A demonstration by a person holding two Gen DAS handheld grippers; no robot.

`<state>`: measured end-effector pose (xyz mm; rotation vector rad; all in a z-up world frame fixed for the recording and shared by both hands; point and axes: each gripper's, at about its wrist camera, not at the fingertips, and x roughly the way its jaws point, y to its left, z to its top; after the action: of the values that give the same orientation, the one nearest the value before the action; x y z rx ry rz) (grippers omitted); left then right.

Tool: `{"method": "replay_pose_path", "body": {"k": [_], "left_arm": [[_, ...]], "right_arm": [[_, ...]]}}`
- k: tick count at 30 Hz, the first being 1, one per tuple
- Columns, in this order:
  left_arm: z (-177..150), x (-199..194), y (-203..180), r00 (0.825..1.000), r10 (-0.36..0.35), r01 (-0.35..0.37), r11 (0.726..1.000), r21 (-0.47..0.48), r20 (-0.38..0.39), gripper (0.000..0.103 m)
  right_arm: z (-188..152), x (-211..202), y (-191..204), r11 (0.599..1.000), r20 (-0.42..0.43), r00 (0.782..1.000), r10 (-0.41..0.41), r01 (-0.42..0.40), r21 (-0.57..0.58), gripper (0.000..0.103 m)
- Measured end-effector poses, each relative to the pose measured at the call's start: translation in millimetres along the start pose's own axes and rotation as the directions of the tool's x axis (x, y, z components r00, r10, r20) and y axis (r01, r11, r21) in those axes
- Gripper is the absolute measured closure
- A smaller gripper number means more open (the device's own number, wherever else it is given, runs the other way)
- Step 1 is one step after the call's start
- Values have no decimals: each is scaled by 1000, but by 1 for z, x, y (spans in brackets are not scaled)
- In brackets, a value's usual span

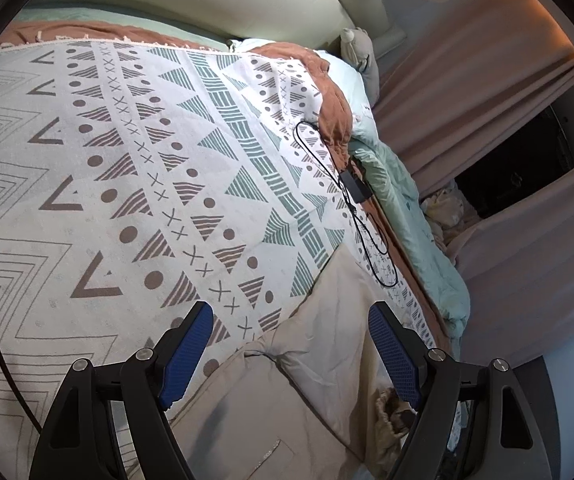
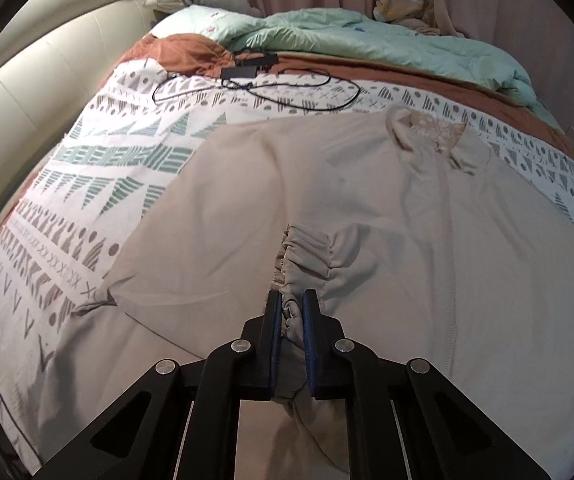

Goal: Fold large clothes

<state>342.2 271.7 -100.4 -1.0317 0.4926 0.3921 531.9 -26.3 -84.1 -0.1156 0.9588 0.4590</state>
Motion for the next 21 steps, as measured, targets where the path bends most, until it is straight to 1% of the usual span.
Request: {"method": "replay_pose_path", "body": {"k": [4, 8, 10, 13, 14, 15, 16, 18, 19, 21], "left_arm": [[-8, 4, -13, 1000, 12, -11, 999, 45, -11, 22], [-19, 12, -27, 999, 23, -20, 995, 101, -32, 22], [-25, 17, -35, 998, 34, -28, 990, 135, -43, 22], [-35, 24, -47, 997, 55, -44, 981, 189, -52, 22], [-38, 27, -50, 996, 59, -46, 978, 204, -59, 22], [-41, 30, -52, 996, 66, -50, 975, 215, -64, 22], [-44, 33, -54, 995, 74, -57, 972, 227, -67, 22], [-49, 38, -57, 993, 96, -75, 965, 251, -71, 22], [-52, 41, -58, 992, 107, -84, 961, 264, -73, 22], [-57, 47, -62, 989, 133, -107, 949, 296, -69, 22]], "right_arm": [[6, -32, -48, 997, 66, 998, -10, 5, 82, 94], [2, -49, -106, 982, 97, 995, -36, 17, 190, 95], [-4, -53, -136, 965, 104, 993, -55, 26, 261, 95], [-20, -51, -179, 920, 74, 993, -91, 55, 388, 93], [-28, -48, -191, 903, 57, 994, -90, 57, 426, 90], [-38, -46, -202, 884, 50, 995, -83, 50, 465, 76], [-48, -45, -210, 863, 56, 996, -75, 37, 503, 51], [-74, -43, -225, 818, 96, 993, -68, 0, 576, 31], [-85, -37, -229, 800, 102, 993, -58, -14, 600, 31], [-106, -21, -237, 769, 104, 994, -12, -58, 637, 31]]}}
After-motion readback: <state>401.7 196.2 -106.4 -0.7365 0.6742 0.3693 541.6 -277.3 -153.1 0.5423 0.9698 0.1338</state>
